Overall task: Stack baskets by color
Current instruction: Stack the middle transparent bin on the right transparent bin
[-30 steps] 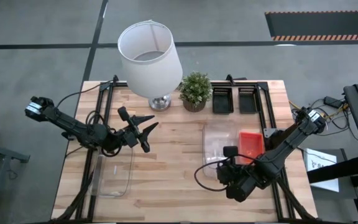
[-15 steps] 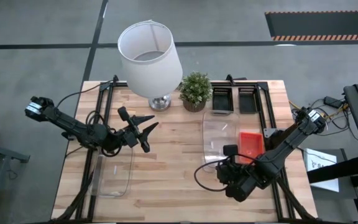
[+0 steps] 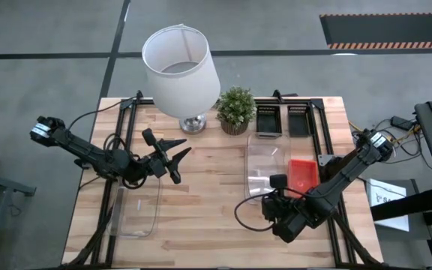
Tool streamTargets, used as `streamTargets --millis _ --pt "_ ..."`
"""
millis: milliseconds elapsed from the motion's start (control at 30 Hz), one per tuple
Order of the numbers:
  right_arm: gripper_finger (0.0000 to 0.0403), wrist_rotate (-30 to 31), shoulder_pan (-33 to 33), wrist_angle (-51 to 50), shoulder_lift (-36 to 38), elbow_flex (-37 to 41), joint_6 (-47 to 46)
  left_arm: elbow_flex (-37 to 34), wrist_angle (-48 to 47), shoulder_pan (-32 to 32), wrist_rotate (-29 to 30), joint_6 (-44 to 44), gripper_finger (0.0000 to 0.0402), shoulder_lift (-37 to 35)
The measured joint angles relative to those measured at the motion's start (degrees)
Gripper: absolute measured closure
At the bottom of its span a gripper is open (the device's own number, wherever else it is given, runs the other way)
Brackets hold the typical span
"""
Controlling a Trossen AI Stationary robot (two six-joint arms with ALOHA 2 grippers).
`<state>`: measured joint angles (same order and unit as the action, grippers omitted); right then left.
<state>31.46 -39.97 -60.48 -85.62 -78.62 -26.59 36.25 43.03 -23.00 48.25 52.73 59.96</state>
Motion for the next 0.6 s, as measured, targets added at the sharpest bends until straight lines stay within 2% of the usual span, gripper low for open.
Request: streamTargets --millis 600 --pt "0.0394 0.13 0.00 1.41 0.00 1.20 -1.53 -0.01 -0.02 0.00 0.00 0.00 0.0282 0.00"
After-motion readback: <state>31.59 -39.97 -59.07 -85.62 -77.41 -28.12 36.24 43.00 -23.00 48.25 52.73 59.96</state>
